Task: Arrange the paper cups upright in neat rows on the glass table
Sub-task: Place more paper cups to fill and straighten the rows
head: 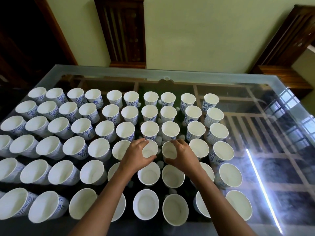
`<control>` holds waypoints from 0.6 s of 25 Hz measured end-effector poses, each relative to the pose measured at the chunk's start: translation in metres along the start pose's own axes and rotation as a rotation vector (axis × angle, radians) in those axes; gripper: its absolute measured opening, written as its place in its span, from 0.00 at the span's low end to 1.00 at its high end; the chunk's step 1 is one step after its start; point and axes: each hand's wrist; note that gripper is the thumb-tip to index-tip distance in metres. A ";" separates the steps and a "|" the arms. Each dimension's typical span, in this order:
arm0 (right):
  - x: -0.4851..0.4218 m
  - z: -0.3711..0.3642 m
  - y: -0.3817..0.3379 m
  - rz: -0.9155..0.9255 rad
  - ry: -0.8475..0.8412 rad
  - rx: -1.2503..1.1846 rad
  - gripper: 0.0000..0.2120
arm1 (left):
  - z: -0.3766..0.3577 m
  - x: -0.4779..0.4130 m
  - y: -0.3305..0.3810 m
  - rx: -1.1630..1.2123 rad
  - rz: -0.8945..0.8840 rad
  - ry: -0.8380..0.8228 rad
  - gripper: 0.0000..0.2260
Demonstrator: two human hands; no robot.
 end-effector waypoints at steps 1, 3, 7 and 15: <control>0.000 0.001 0.001 -0.002 -0.002 -0.002 0.35 | 0.000 0.000 0.000 0.008 0.001 -0.002 0.28; -0.001 0.002 0.002 -0.006 -0.007 -0.006 0.35 | 0.000 0.000 0.000 0.020 0.002 -0.001 0.28; 0.006 0.007 0.000 0.003 0.014 -0.015 0.36 | 0.003 0.002 0.005 0.027 -0.024 -0.001 0.28; 0.069 0.005 0.001 0.000 0.024 -0.072 0.36 | 0.002 0.057 0.012 0.023 -0.076 0.068 0.24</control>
Point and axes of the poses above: each hand's wrist, its own x-axis away from the middle knuckle, its own z-axis out of the back of the hand, y = z × x, and after that the axes turned 14 degrees about x, right-handed
